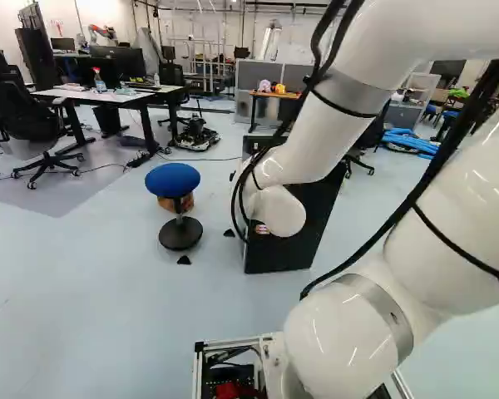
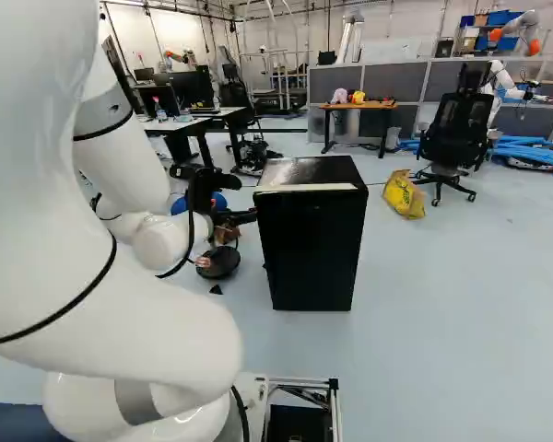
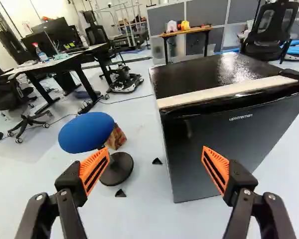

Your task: Grab a drink from the fridge

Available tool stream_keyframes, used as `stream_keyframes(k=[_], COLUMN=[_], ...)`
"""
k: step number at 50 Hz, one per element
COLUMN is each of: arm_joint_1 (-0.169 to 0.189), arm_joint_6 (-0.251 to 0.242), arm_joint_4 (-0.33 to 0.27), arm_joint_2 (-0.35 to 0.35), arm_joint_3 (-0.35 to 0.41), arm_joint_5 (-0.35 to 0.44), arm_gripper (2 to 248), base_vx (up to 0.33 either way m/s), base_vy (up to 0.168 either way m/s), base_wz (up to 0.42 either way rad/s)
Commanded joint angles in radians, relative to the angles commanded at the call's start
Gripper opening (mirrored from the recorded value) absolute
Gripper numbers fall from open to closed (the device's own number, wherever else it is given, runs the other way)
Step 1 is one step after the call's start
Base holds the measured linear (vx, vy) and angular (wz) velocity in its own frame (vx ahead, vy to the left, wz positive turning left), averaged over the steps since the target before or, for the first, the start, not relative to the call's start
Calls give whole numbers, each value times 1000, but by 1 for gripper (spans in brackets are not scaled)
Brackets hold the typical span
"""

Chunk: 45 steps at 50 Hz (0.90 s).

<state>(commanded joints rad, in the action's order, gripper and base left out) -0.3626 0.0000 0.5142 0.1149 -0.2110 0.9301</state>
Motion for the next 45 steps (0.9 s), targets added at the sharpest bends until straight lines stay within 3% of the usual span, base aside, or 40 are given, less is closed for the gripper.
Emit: stream_keyframes(k=[19, 45], arm_joint_1=[-60, -112], arm_joint_6=[0, 0], arm_joint_4=[116, 258], arm_joint_2=[-86, -224], arm_joint_3=[-28, -89], arm_joint_5=[58, 170], arm_gripper=[247, 247], base_vx=[0, 0], base_vy=[0, 0], base_wz=[0, 0])
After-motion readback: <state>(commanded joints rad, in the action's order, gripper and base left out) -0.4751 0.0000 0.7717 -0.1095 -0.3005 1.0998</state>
